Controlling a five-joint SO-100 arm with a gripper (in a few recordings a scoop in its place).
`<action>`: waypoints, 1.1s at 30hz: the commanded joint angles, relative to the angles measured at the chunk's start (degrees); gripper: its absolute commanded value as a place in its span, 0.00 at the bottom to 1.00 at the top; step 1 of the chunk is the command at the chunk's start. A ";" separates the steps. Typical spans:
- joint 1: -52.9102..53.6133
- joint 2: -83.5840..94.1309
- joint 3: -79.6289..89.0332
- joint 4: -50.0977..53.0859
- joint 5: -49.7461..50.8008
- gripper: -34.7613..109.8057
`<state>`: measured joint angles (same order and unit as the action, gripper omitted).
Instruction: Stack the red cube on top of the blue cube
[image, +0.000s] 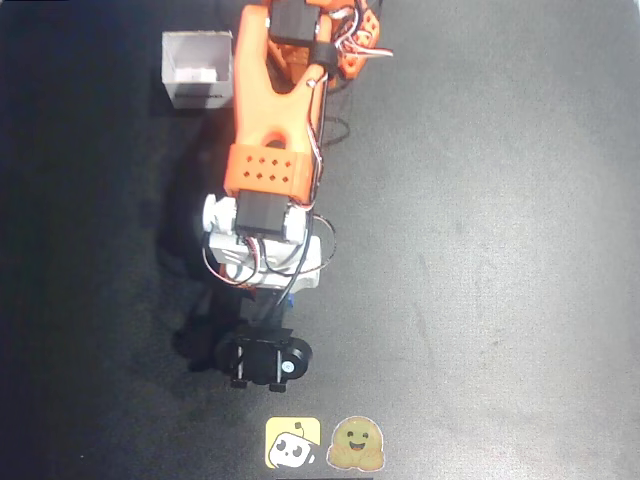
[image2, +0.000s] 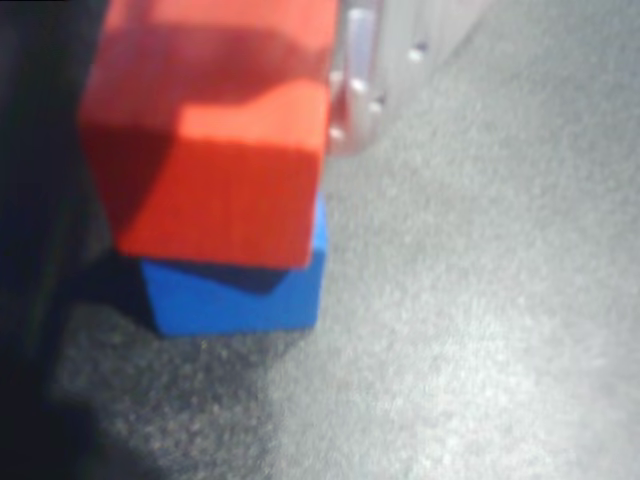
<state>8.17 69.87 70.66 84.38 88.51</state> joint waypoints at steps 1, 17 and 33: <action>-0.35 1.14 -5.19 2.64 -0.26 0.42; -5.45 23.38 7.82 12.66 -0.26 0.24; -5.71 87.36 85.08 -30.59 0.26 0.24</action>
<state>1.93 149.15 149.85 57.04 88.07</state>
